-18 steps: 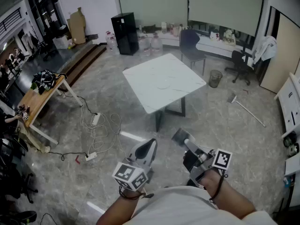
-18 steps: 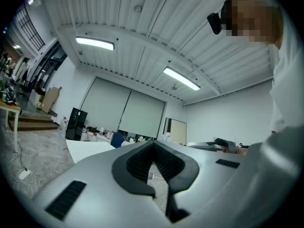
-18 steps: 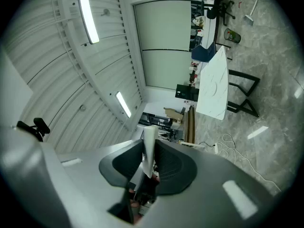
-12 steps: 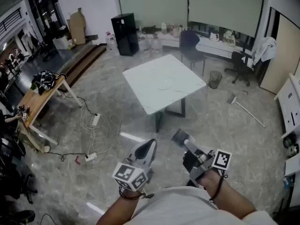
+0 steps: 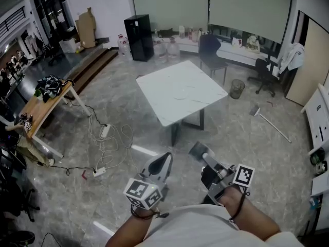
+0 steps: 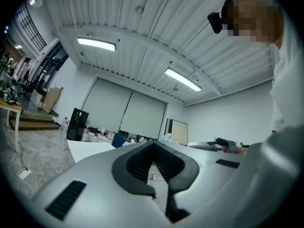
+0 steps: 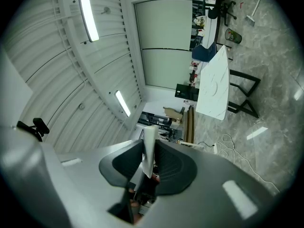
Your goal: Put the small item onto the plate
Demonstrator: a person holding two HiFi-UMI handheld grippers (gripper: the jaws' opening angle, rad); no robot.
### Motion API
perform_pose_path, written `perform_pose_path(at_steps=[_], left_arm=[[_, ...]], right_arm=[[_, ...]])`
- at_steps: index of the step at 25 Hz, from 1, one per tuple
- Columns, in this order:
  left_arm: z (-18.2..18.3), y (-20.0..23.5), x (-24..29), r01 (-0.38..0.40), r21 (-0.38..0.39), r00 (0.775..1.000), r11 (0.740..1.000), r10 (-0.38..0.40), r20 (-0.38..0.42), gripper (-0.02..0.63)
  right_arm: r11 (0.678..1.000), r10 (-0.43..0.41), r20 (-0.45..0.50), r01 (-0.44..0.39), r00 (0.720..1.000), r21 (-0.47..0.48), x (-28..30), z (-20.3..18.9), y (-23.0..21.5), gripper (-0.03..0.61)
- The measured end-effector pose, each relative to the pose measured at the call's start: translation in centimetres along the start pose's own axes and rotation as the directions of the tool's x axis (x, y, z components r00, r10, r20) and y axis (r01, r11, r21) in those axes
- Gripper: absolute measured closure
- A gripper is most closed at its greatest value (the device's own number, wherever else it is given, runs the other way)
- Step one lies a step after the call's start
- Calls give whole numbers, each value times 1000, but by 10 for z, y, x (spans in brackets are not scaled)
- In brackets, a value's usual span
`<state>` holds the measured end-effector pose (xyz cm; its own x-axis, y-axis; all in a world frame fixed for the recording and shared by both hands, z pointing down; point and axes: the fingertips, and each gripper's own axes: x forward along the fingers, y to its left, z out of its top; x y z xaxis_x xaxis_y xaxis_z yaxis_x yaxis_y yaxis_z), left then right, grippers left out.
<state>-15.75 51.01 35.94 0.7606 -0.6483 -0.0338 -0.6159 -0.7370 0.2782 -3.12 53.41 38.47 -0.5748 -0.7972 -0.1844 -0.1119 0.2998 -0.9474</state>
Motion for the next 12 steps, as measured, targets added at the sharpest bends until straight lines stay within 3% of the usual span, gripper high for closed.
perform_pose_path(at_steps=[12], left_arm=[[-3, 20, 37, -41, 10, 999, 999, 41, -17, 608]], right_arm=[[1000, 6, -23, -5, 1000, 16, 22, 36, -21, 499]])
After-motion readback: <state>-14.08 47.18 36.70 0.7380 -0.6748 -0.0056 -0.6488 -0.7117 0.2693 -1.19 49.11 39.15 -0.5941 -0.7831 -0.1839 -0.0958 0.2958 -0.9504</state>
